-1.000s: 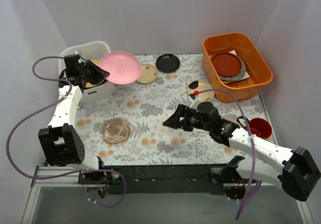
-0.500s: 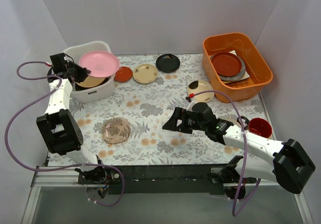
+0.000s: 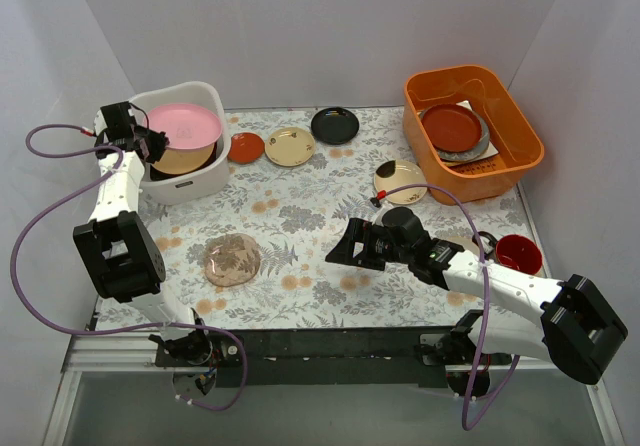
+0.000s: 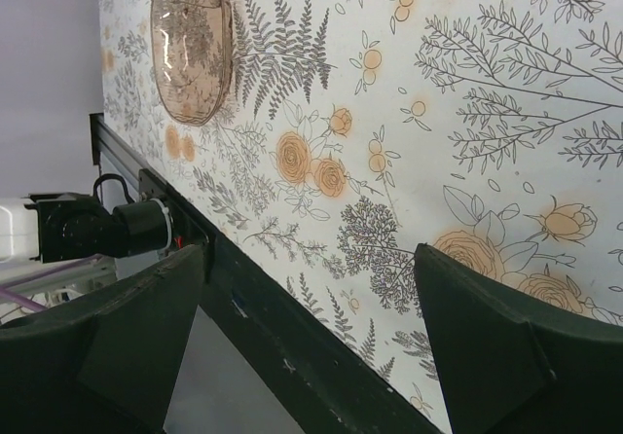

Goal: Place the plates into the plastic bin on the countertop
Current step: Place the plate in the plastic bin.

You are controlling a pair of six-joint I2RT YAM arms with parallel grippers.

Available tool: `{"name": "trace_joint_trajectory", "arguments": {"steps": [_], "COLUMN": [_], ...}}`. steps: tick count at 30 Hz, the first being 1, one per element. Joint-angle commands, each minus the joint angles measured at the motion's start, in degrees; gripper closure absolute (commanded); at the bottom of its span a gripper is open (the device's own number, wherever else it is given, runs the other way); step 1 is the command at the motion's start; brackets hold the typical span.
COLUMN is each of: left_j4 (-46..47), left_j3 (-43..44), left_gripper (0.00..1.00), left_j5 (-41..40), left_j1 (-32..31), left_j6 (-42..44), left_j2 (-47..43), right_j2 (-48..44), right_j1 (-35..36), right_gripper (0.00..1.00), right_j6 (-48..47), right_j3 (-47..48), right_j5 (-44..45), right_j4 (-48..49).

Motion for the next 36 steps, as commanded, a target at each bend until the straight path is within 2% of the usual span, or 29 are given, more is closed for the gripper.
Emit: {"name": "trace_joint_trajectory", "arguments": {"steps": [1,13,24,33,34,36], "left_j4": [0.57,-1.01,0.14,-0.13,-0.13,0.22], "left_j3": [-1.07,-0.01,1.39,3.06,3.06,3.32], "left_gripper": [1.0,1.0,1.0,1.0,0.99,0.89], "left_j5": [-6.52,-7.58,-8.9,-13.2,-13.64,-14.08], "left_j1": [0.14,-0.38,-1.09,-2.14,-2.14,-2.23], "left_j6": [-3.72,-7.42,-6.37,-5.32,-5.4,-5.05], "left_j2": [-2.86,2.23,6.97,9.7,9.62,9.97], "right_j2": [0.16,0.42,0.86,1.04,1.21,1.3], "right_j1": [-0.33,-0.33,-0.33,-0.25,-0.33,-0.33], "right_gripper": [0.04,0.04,0.05,0.05,0.05,0.05], "right_j6": [-0.94,-0.51,-0.68,-0.59,-0.59,-0.68], "right_j3": [-0.75,-2.33,-2.86,-3.29,-3.12,-3.29], "right_j5": [-0.62,-0.79,-0.97,-1.23,-1.23,-1.32], "right_j4": [1.68,2.39,2.65,2.74,2.74,2.74]}}
